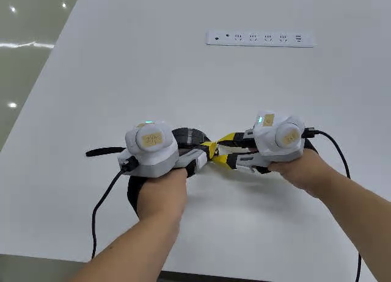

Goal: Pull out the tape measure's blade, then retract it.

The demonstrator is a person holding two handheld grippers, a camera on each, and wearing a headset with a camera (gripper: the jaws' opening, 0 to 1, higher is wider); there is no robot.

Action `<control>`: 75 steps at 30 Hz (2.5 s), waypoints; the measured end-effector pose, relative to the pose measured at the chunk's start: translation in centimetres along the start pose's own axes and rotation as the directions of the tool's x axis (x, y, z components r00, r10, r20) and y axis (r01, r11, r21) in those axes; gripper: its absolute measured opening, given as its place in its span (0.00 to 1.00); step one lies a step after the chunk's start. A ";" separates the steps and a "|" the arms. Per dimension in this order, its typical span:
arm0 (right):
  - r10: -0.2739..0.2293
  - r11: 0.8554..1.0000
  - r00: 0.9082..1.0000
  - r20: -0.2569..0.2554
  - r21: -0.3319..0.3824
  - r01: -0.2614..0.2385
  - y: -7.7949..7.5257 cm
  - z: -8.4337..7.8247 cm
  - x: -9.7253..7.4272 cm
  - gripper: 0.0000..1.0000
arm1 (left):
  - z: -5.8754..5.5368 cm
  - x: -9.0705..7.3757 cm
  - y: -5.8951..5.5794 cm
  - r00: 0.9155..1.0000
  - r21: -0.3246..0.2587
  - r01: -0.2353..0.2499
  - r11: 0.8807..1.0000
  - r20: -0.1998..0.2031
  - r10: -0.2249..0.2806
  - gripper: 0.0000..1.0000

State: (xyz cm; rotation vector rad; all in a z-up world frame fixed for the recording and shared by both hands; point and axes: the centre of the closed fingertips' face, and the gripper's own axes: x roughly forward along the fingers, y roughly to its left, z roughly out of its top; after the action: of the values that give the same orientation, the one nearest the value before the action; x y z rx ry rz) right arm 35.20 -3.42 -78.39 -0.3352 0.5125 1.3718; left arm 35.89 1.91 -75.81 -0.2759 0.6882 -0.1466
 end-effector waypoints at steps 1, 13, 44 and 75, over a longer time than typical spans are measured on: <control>-0.005 1.000 1.000 0.002 0.001 0.005 0.0 0.1 -0.2 0.24 | 0.0 -0.1 -0.1 1.000 -0.003 0.004 1.000 0.000 -0.004 0.63; -0.043 0.998 0.999 0.014 0.038 0.042 0.8 0.3 -1.3 0.31 | -0.2 -0.9 -0.8 0.998 0.043 0.054 0.998 0.021 -0.055 0.71; -0.183 0.978 0.983 0.033 0.106 0.179 1.7 0.3 -6.6 0.42 | -0.7 -4.7 0.5 0.988 0.170 0.148 0.974 0.013 -0.152 0.71; -0.344 0.919 0.939 0.017 0.210 0.333 2.6 -2.1 -13.3 0.51 | -1.8 -10.1 4.8 0.962 0.293 0.272 0.917 -0.053 -0.268 0.70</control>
State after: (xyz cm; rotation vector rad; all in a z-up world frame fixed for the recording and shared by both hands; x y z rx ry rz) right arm 30.84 -15.19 -72.90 -0.2060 0.5193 0.9786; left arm 27.22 8.44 -72.41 -0.0780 0.6272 -0.5130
